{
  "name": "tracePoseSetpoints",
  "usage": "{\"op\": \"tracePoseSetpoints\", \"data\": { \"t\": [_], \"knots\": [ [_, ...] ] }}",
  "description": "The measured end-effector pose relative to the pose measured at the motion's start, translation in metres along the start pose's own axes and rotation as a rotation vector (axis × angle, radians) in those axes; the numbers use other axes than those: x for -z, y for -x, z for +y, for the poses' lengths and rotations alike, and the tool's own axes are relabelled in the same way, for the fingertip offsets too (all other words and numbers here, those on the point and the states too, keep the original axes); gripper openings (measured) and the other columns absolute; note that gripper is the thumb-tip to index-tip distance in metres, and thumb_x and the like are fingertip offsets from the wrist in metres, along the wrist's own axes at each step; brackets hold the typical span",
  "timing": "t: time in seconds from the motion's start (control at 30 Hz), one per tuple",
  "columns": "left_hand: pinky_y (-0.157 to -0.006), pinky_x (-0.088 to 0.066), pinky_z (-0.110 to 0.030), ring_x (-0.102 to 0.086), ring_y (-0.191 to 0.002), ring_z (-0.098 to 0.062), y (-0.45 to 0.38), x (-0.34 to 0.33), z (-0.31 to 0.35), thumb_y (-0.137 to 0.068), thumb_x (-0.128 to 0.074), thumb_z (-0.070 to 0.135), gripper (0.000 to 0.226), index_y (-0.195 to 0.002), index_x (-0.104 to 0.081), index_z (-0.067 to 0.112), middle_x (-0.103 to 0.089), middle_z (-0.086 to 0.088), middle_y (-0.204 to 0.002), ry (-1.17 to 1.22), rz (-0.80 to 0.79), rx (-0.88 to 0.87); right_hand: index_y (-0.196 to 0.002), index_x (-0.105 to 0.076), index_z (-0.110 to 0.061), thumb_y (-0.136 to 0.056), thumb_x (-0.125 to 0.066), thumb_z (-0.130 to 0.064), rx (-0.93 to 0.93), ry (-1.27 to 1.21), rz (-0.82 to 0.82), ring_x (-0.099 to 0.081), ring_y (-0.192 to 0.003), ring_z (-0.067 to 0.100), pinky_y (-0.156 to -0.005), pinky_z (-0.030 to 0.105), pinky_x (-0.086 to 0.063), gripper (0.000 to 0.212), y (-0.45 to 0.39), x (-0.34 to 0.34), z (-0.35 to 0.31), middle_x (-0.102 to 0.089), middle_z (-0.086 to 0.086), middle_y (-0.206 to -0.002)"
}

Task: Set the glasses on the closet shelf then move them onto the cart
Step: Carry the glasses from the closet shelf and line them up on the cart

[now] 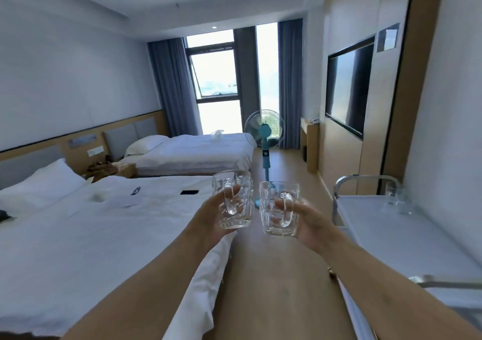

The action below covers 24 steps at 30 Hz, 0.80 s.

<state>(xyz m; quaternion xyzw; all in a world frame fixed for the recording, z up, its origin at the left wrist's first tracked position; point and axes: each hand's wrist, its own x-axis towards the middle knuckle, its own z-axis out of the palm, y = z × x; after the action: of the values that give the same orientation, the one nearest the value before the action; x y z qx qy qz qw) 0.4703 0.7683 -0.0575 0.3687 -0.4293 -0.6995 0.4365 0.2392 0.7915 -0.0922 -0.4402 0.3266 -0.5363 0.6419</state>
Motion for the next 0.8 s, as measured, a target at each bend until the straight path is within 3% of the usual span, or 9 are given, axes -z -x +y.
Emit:
{"op": "tracePoseSetpoints", "data": {
  "t": [0.13, 0.27, 0.33, 0.43, 0.53, 0.7, 0.8],
  "knots": [
    [-0.080, -0.059, -0.042, -0.066, -0.093, -0.026, -0.054, 0.003, -0.006, -0.047, -0.099, 0.041, 0.091, -0.125, -0.066, 0.010, -0.064, -0.012, -0.113, 0.006, -0.082, 0.044, -0.134, -0.054, -0.011, -0.033, -0.104, -0.030, 0.020, -0.050, 0.133, -0.072, -0.092, 0.029, -0.078, 0.043, -0.059, 0.113, -0.019, 0.020, 0.007, -0.073, 0.011, -0.109],
    [-0.070, -0.058, -0.037, -0.067, -0.087, -0.024, -0.093, -0.001, -0.020, -0.052, -0.094, 0.040, 0.089, -0.131, -0.064, 0.009, -0.064, -0.010, -0.109, 0.001, -0.125, 0.107, -0.145, -0.048, -0.009, -0.056, -0.098, -0.023, 0.012, -0.053, 0.220, -0.071, -0.095, 0.029, -0.082, 0.041, -0.057, 0.103, -0.030, 0.046, 0.019, -0.069, 0.011, -0.114],
    [-0.071, -0.059, -0.037, -0.066, -0.084, -0.022, -0.109, -0.005, -0.026, -0.049, -0.095, 0.040, 0.092, -0.130, -0.065, 0.009, -0.063, -0.009, -0.107, 0.010, -0.148, 0.126, -0.147, -0.045, -0.009, -0.062, -0.093, -0.019, -0.005, -0.058, 0.275, -0.070, -0.097, 0.031, -0.085, 0.045, -0.056, 0.097, -0.034, 0.060, 0.023, -0.069, 0.013, -0.113],
    [-0.081, -0.059, -0.042, -0.068, -0.090, -0.024, -0.136, -0.011, -0.036, -0.047, -0.098, 0.037, 0.092, -0.129, -0.067, 0.010, -0.067, -0.008, -0.107, 0.036, -0.204, 0.172, -0.145, -0.048, -0.010, -0.056, -0.097, -0.023, 0.005, -0.039, 0.309, -0.067, -0.105, 0.034, -0.096, 0.056, -0.053, 0.102, -0.041, 0.077, 0.023, -0.067, 0.014, -0.117],
    [-0.084, -0.058, -0.045, -0.069, -0.088, -0.024, -0.163, -0.019, -0.043, -0.056, -0.093, 0.034, 0.073, -0.120, -0.068, 0.012, -0.069, -0.007, -0.101, 0.042, -0.236, 0.194, -0.141, -0.053, -0.009, -0.050, -0.100, -0.027, 0.039, -0.025, 0.338, -0.065, -0.107, 0.032, -0.103, 0.057, -0.049, 0.104, -0.050, 0.097, 0.021, -0.065, 0.012, -0.115],
    [-0.074, -0.056, -0.039, -0.070, -0.073, -0.018, -0.216, -0.042, -0.051, -0.079, -0.076, 0.028, 0.021, -0.098, -0.075, 0.017, -0.070, -0.002, -0.091, 0.034, -0.240, 0.218, -0.136, -0.058, -0.008, -0.059, -0.096, -0.022, 0.063, -0.026, 0.384, -0.063, -0.113, 0.039, -0.107, 0.063, -0.043, 0.087, -0.070, 0.142, 0.010, -0.064, 0.018, -0.120],
    [-0.081, -0.056, -0.041, -0.072, -0.083, -0.021, -0.252, -0.063, -0.055, -0.078, -0.077, 0.029, 0.025, -0.101, -0.076, 0.018, -0.072, -0.005, -0.102, -0.002, -0.256, 0.211, -0.132, -0.059, -0.009, -0.064, -0.092, -0.019, 0.081, -0.029, 0.407, -0.064, -0.117, 0.040, -0.103, 0.060, -0.048, 0.076, -0.089, 0.176, 0.001, -0.066, 0.019, -0.122]
  ]
}}
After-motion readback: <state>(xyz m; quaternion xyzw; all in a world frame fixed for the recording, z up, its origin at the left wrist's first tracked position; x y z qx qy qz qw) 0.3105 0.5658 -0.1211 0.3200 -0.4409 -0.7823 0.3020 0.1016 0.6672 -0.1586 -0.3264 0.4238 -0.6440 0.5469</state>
